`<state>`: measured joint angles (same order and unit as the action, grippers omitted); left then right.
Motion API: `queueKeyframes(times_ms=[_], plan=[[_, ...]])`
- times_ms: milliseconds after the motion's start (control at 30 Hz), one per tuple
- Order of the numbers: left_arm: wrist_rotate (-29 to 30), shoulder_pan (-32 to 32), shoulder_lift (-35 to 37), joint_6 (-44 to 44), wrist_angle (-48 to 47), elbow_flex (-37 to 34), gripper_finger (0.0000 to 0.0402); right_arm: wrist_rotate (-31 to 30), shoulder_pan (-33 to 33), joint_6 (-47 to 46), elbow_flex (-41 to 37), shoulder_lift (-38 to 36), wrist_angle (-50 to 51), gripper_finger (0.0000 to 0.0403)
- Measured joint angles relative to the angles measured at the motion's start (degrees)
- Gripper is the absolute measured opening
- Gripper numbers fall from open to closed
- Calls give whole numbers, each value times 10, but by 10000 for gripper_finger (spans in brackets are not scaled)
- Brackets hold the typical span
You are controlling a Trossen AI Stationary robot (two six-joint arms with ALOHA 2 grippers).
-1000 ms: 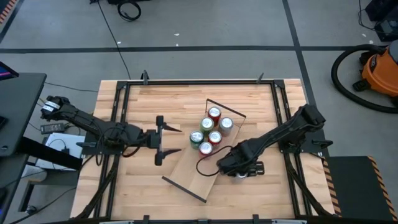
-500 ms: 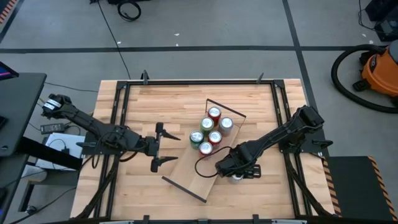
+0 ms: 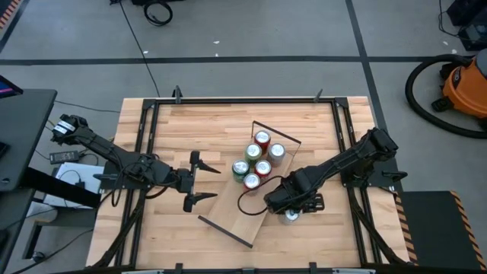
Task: Place canned beverage on shelf
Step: Put the blue soda can on the shelf
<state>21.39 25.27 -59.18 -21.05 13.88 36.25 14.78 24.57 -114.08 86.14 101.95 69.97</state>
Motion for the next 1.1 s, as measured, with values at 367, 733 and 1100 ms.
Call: queueKeyframes(times_ms=[367, 733, 1100], plan=[[0, -1, 0, -8, -12, 0, 355, -29, -16, 208, 73, 0, 101, 343], [0, -1, 0, -9, -18, 0, 355, -35, -28, 528, 118, 0, 115, 317], [145, 2, 4, 27, -12, 0, 355, -88, 34, 684, 129, 0, 136, 284]])
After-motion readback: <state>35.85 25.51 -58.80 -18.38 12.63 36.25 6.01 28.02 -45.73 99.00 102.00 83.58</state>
